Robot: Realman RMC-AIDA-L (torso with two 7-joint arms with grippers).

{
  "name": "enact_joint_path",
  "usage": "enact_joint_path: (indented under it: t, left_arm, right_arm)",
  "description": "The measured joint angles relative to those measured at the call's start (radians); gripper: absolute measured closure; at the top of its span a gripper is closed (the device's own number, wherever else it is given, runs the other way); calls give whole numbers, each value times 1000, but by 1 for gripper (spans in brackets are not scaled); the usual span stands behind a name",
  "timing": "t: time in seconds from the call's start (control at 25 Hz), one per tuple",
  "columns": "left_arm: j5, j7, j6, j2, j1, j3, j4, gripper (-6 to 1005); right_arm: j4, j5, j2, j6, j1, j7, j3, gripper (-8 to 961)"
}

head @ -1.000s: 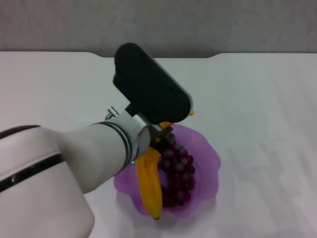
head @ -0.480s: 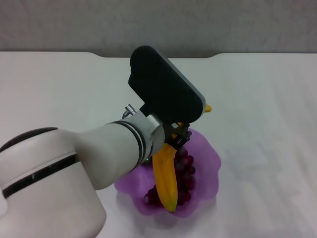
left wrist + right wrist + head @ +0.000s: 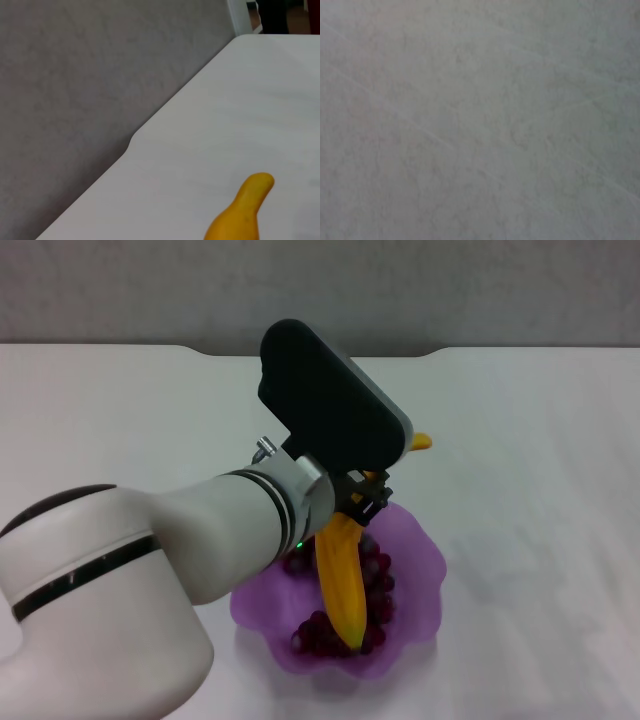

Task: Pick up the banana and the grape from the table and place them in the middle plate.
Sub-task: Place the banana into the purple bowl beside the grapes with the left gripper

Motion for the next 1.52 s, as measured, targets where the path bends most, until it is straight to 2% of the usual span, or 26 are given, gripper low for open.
enact_joint_path:
  t: [0.76,1.08,1.28,1.52]
  left_arm:
    - [7,-17,-109,-3,-23,-69,150,500]
    - [18,-23,-99,-2,-16,-91,158,499]
    - [58,-46,-70,-2,-16,-88,174,325]
    - [122,-111,-30,-2,5,-81,152,222]
  right_arm:
    - [0,0,0,0,1,0,1,73]
    - [10,0,0,0,6,0,4,73]
    - [12,0,-1,0,10,0,6,73]
    - [13,0,-2,-1,10,0,6,73]
